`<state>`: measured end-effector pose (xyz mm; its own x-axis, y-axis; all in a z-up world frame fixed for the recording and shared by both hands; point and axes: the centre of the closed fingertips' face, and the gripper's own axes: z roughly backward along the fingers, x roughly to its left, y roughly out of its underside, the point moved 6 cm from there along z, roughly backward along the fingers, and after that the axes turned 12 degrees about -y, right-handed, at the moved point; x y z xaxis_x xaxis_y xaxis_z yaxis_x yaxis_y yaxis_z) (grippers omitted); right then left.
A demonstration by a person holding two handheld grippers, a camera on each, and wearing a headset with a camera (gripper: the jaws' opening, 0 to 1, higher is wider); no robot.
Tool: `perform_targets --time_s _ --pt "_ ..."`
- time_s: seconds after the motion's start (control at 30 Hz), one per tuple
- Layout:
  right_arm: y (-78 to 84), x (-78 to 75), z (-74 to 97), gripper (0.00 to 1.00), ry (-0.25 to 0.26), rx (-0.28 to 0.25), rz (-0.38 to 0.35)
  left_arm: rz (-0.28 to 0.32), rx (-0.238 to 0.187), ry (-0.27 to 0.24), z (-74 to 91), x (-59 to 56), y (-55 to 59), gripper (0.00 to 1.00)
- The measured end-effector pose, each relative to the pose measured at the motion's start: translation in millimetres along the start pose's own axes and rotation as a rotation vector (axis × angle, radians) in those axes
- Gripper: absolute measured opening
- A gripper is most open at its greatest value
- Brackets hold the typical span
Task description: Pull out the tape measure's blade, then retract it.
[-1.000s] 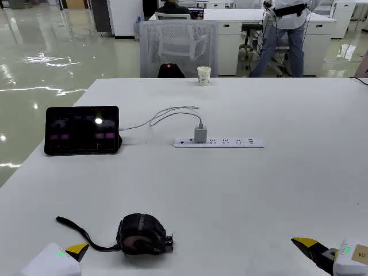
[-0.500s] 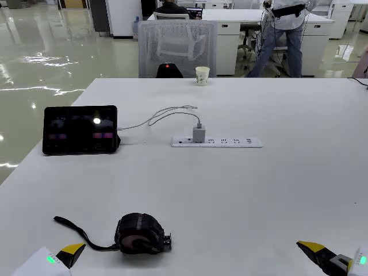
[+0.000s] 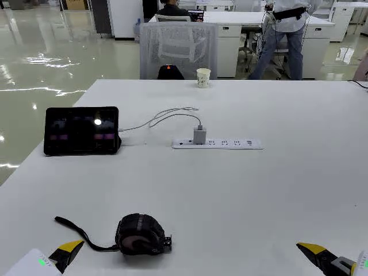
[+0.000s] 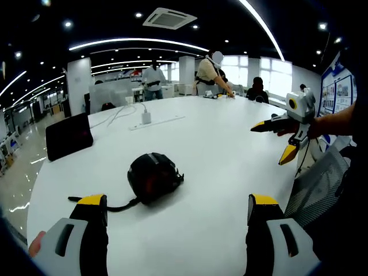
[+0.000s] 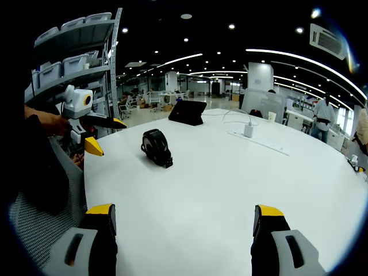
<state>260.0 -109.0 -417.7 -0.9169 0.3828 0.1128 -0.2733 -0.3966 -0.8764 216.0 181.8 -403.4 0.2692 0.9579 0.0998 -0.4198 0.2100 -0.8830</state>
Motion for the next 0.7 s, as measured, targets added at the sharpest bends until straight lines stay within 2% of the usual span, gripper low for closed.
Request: perform_targets --time_s 0.7 --pt "0.3 3.1 3.9 0.99 -0.004 0.004 0.003 0.029 -0.018 0.044 1.9 -1.2 -1.8 0.99"
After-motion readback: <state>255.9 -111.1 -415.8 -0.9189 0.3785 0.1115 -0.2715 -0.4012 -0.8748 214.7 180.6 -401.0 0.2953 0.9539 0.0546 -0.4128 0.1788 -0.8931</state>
